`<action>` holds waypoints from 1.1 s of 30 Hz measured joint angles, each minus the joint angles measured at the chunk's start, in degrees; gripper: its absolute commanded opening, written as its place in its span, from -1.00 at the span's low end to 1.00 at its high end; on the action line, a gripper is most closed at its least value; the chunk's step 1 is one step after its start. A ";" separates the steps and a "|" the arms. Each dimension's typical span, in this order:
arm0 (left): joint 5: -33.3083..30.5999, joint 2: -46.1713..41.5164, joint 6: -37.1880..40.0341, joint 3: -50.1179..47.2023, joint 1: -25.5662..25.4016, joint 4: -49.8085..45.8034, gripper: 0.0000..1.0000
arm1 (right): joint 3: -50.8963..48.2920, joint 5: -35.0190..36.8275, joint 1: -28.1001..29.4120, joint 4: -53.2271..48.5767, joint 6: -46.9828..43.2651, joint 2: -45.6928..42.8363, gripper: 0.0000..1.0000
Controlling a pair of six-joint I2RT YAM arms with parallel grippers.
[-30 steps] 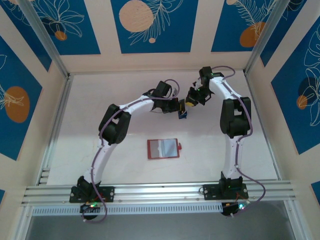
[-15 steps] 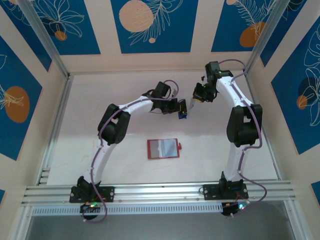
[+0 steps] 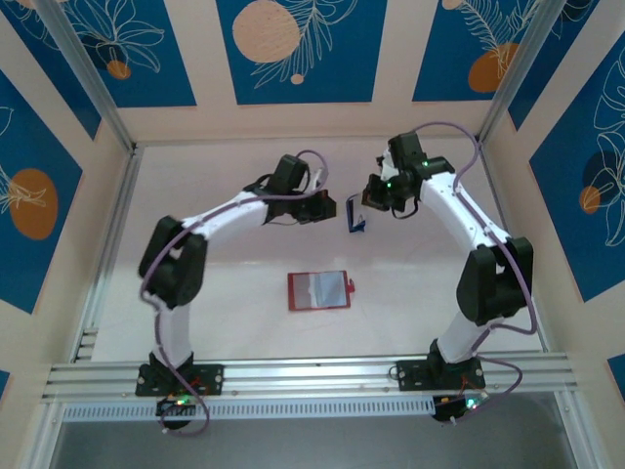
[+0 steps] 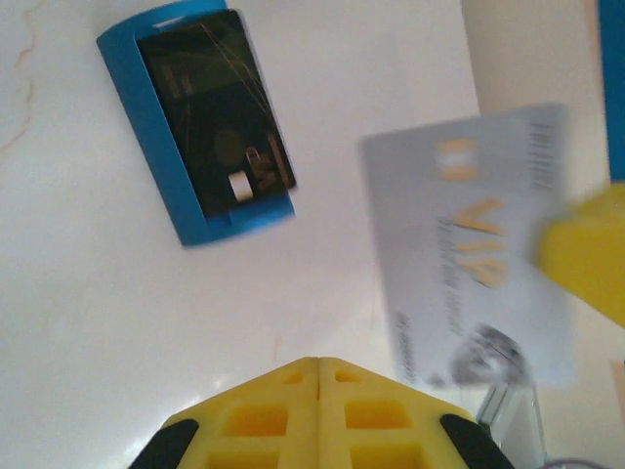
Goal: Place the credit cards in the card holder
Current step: Pick up the credit card from the storage box, then insert the credit card into the card slot.
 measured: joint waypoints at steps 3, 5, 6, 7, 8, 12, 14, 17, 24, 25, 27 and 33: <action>-0.63 -7.63 1.79 -9.11 -0.04 -0.57 -0.86 | -4.50 -2.19 1.49 1.90 0.02 -2.69 -1.00; -1.46 -10.62 2.86 -14.62 -0.33 -1.66 -0.86 | -7.26 -3.54 1.99 3.02 0.17 -4.42 -1.00; -1.97 -11.52 3.23 -17.07 -0.57 -2.60 -0.85 | -8.85 -4.52 2.21 3.96 0.35 -5.42 -1.00; -2.27 -11.89 3.48 -18.75 -0.92 -3.19 -0.86 | -10.23 -5.38 2.36 4.87 0.59 -6.25 -1.00; -2.62 -12.13 3.65 -20.44 -1.16 -3.61 -0.86 | -11.72 -6.29 2.82 5.73 0.96 -7.06 -1.00; -3.58 -12.44 3.87 -26.12 -2.25 -3.96 -0.86 | -15.32 -7.34 6.95 9.16 2.05 -8.02 -1.00; -3.96 -12.55 3.87 -28.20 -2.78 -3.76 -0.86 | -16.72 -7.76 9.92 11.34 2.67 -8.02 -1.00; -4.87 -12.59 3.85 -30.40 -3.67 -3.39 -0.87 | -18.88 -9.11 13.29 14.97 3.52 -7.76 -1.00; -8.33 -12.59 4.02 -31.28 -5.01 -3.39 -0.88 | -24.83 -9.79 14.73 21.38 5.22 -6.45 -1.00; -9.11 -12.59 4.11 -31.45 -5.03 -3.37 -0.89 | -25.42 -9.84 15.06 21.77 5.42 -6.45 -1.00; -10.78 -12.59 4.17 -31.98 -5.03 -3.39 -0.88 | -26.58 -9.86 15.89 22.73 5.64 -6.45 -1.00; -13.64 -13.20 4.24 -32.94 -5.46 -3.21 -0.88 | -31.78 -9.88 17.07 25.22 6.32 -7.67 -1.00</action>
